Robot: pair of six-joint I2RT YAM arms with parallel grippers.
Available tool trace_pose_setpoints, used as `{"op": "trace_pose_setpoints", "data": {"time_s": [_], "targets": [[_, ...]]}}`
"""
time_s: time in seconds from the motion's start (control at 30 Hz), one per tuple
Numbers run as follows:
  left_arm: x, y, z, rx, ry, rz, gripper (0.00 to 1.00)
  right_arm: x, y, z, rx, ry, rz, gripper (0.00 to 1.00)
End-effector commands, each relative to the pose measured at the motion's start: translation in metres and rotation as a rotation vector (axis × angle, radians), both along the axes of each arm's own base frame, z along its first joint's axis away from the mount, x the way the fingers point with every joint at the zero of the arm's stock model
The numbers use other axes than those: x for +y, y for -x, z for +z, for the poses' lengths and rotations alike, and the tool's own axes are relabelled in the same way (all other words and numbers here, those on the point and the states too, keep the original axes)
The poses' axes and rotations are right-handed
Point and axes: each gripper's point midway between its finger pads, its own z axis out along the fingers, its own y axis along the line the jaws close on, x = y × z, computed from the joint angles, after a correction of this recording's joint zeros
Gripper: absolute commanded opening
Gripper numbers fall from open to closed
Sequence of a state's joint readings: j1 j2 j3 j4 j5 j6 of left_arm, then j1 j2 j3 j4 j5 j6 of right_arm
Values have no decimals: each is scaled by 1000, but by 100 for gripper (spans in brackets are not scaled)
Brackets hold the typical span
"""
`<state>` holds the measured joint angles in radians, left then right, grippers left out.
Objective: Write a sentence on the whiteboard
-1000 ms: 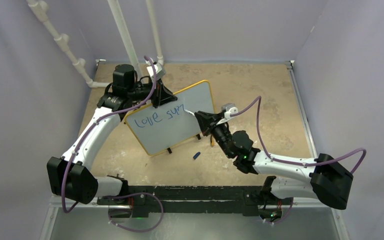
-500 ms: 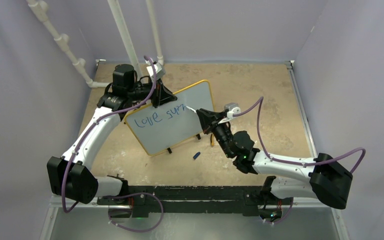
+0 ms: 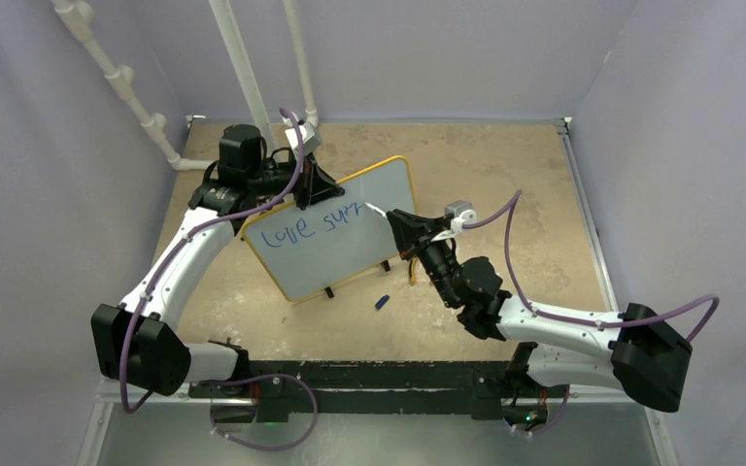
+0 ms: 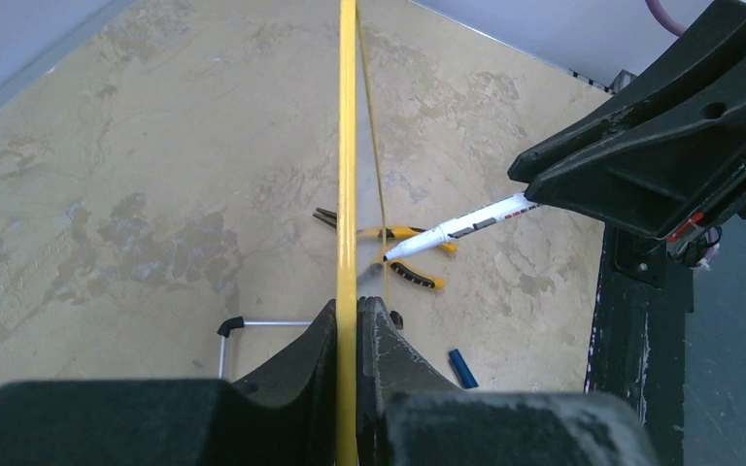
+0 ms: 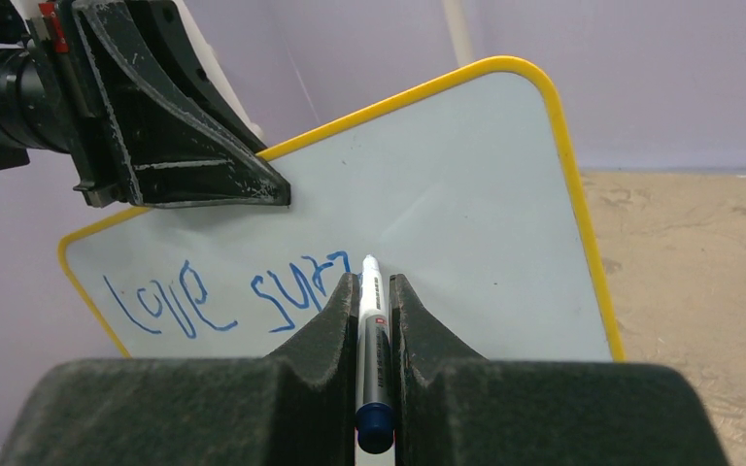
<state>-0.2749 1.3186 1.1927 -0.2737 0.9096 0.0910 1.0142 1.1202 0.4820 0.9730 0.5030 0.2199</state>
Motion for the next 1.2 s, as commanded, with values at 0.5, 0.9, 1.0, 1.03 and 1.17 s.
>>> {"op": "trace_pose_setpoints", "data": {"time_s": [0.5,0.9,1.0,1.03,1.17], "targets": [[-1,14,-43,139,-42,-43,0,4,-11,12,-34,12,-41,0],[-1,14,-42,138,-41,-42,0,-3,-8,-20,50,62,-50,0],[0,13,-42,138,-41,-40,0,-8,-9,-22,61,57,-71,0],[0,13,-42,139,-41,-40,0,-11,-9,-20,62,51,-81,0],[0,13,-43,140,-41,-40,0,-14,-11,-13,53,42,-104,0]]}}
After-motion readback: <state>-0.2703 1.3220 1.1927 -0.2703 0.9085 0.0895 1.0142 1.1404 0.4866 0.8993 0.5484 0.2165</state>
